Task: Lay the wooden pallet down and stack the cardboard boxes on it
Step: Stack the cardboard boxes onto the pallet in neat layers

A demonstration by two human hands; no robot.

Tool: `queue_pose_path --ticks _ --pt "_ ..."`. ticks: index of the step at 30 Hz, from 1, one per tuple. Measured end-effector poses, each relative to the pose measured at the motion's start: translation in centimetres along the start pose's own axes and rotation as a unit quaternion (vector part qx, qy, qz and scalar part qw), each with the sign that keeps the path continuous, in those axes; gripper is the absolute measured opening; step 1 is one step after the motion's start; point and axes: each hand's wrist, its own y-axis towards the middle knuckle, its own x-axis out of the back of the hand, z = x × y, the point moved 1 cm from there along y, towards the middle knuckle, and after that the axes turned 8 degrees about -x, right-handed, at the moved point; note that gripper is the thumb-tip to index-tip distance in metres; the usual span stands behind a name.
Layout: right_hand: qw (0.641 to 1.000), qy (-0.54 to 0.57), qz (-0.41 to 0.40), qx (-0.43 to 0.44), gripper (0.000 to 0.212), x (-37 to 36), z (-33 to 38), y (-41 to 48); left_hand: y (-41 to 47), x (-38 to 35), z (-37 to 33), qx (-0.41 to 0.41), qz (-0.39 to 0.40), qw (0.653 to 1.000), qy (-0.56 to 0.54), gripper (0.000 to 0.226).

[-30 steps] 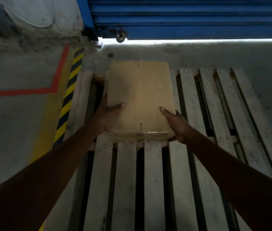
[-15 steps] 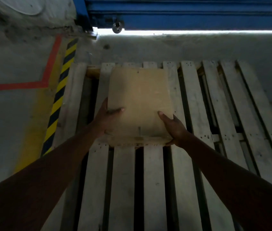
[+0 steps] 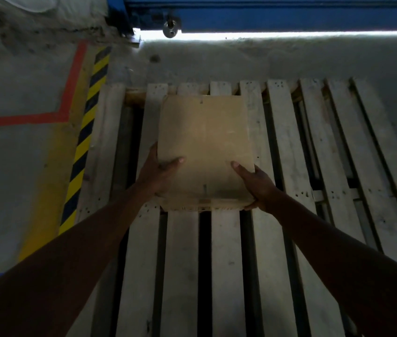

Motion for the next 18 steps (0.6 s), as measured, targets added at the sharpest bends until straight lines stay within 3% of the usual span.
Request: queue_pose_path --ticks 3,5,8,14,18 --pt "1.000 0.014 -0.009 -0.006 0.070 -0.2 0.2 -0.8 -1.6 0.2 -3.6 0.010 0.014 0.997 0.081 0.105" --pt "0.999 0.036 -0.026 -0.010 0.089 -0.1 0.1 -1.8 -2.4 0.4 -5.1 0.023 0.007 0.990 0.138 0.103" --pt "0.998 0.053 -0.046 -0.001 0.109 0.5 -0.4 -4.2 -3.8 0.8 -6.6 0.006 0.002 0.981 0.194 0.129" --pt "0.997 0.063 -0.049 0.009 0.087 3.3 0.1 -12.1 -13.2 0.7 -12.8 -0.019 0.022 0.957 0.289 0.079" --pt "0.997 0.060 -0.045 0.010 0.082 5.1 2.4 -20.5 -19.4 1.8 -17.0 -0.045 0.066 0.958 0.276 0.079"
